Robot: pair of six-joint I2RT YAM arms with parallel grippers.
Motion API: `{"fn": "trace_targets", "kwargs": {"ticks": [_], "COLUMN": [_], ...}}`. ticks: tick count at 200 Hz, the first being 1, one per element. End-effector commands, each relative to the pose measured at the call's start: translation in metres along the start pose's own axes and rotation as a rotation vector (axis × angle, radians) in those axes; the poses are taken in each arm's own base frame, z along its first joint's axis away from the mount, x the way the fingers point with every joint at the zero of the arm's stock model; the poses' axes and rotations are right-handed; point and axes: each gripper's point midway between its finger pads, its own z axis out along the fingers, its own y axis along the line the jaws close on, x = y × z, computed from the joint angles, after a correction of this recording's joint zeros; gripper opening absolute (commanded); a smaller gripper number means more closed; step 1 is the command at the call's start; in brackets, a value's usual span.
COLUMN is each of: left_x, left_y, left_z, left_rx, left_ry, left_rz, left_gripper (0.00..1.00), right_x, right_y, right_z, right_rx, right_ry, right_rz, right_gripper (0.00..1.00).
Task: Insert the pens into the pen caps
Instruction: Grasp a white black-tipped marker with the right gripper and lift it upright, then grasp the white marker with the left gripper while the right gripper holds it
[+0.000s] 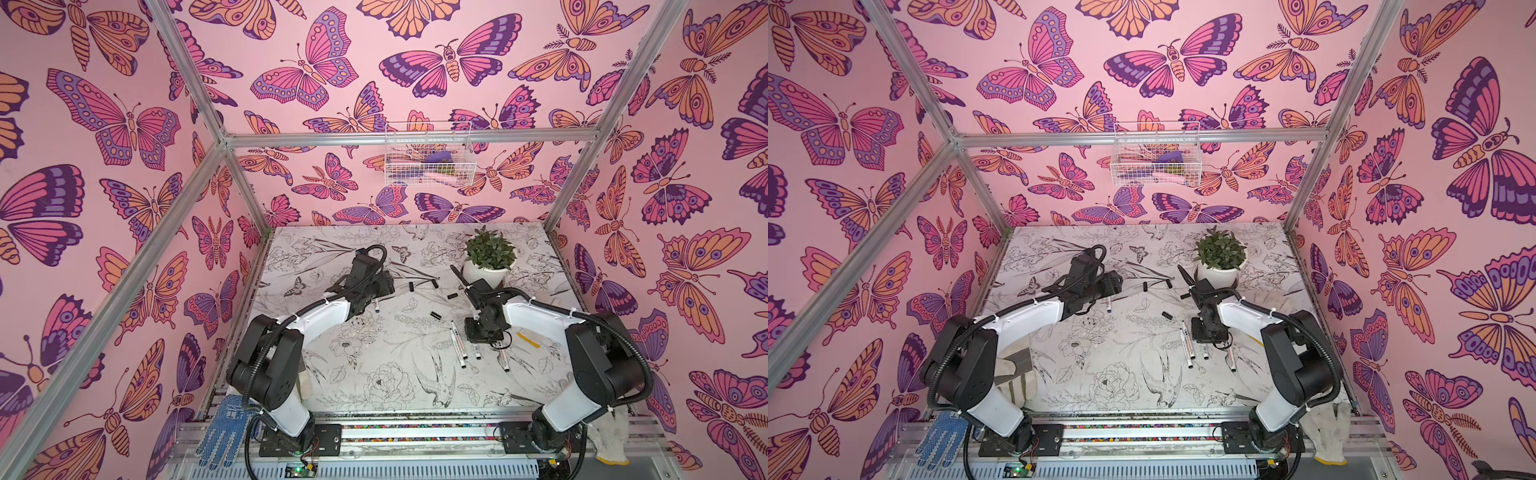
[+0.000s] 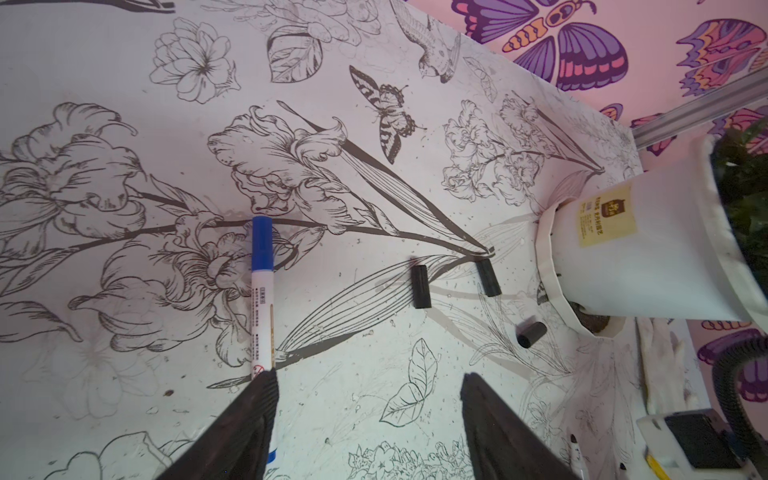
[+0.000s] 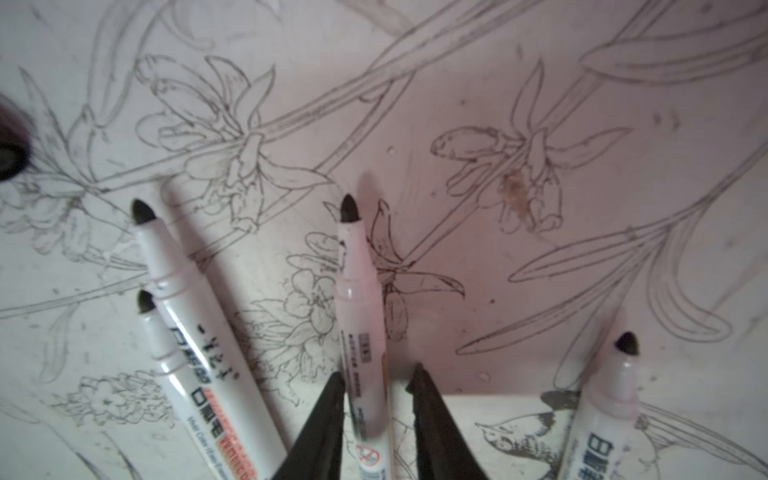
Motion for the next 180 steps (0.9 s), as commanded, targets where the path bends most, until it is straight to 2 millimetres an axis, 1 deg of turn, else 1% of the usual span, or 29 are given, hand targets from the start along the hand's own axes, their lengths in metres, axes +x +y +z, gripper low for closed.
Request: {"fn": "trace_targets", "kwargs": {"ticks": [1, 10, 17, 26, 30, 40, 58, 63, 65, 67, 68, 79, 85, 97, 113, 132, 147, 157, 180], "left_x": [0.012, 0.018, 0.024, 0.030, 0.034, 0.042, 0.054, 0.055, 0.056, 0.056, 0.056, 0.054, 0.053, 0.051, 0.049, 0.049, 0.053, 0.057, 0.064], "left_y": [-0.028, -0.039, -0.049, -0.060, -0.067, -0.083, -0.110, -0.116, -0.119, -0.122, -0.123, -0.134, -0.141, -0.154, -0.166, -0.171, -0.176, -0.179, -0.184], "left_z": [0.005, 0.006, 0.006, 0.004, 0.002, -0.003, -0.015, -0.018, -0.020, -0.021, -0.022, -0.029, -0.033, -0.042, -0.053, -0.061, -0.064, -0.064, -0.063], "left_rx": [0.157, 0.217, 0.272, 0.329, 0.363, 0.437, 0.559, 0.586, 0.599, 0.611, 0.616, 0.669, 0.706, 0.773, 0.839, 0.862, 0.879, 0.888, 0.889], "left_ry": [0.059, 0.091, 0.115, 0.140, 0.151, 0.177, 0.211, 0.215, 0.216, 0.218, 0.218, 0.219, 0.227, 0.238, 0.247, 0.241, 0.246, 0.260, 0.271], "left_rz": [0.084, 0.104, 0.126, 0.155, 0.172, 0.223, 0.310, 0.328, 0.335, 0.340, 0.343, 0.357, 0.360, 0.372, 0.393, 0.414, 0.428, 0.435, 0.454], "left_gripper": [0.72, 0.72, 0.72, 0.73, 0.73, 0.72, 0.72, 0.72, 0.72, 0.72, 0.72, 0.72, 0.72, 0.72, 0.72, 0.72, 0.72, 0.70, 0.68], "right_x": [-0.008, -0.013, -0.018, -0.024, -0.030, -0.038, -0.053, -0.057, -0.061, -0.060, -0.063, -0.069, -0.072, -0.076, -0.082, -0.087, -0.088, -0.091, -0.095], "right_y": [0.004, 0.006, 0.009, 0.014, 0.017, 0.024, 0.044, 0.049, 0.055, 0.057, 0.060, 0.077, 0.083, 0.092, 0.095, 0.100, 0.109, 0.113, 0.119], "right_z": [0.000, -0.007, -0.016, -0.026, -0.038, -0.056, -0.089, -0.099, -0.105, -0.108, -0.112, -0.134, -0.146, -0.163, -0.176, -0.185, -0.193, -0.198, -0.207], "right_rx": [0.008, -0.005, -0.022, -0.048, -0.073, -0.128, -0.287, -0.337, -0.372, -0.395, -0.412, -0.547, -0.605, -0.697, -0.759, -0.822, -0.891, -0.928, -0.979], "right_ry": [-0.021, -0.043, -0.072, -0.097, -0.137, -0.189, -0.289, -0.321, -0.342, -0.345, -0.362, -0.436, -0.478, -0.535, -0.578, -0.579, -0.573, -0.575, -0.582], "right_rz": [0.000, -0.004, -0.004, -0.006, -0.007, -0.003, 0.011, 0.011, 0.009, 0.009, 0.007, -0.011, -0.009, 0.007, 0.045, 0.074, 0.075, 0.081, 0.079], "right_gripper": [0.15, 0.12, 0.10, 0.08, 0.08, 0.08, 0.06, 0.05, 0.05, 0.05, 0.05, 0.05, 0.05, 0.04, 0.04, 0.03, 0.03, 0.03, 0.03]}}
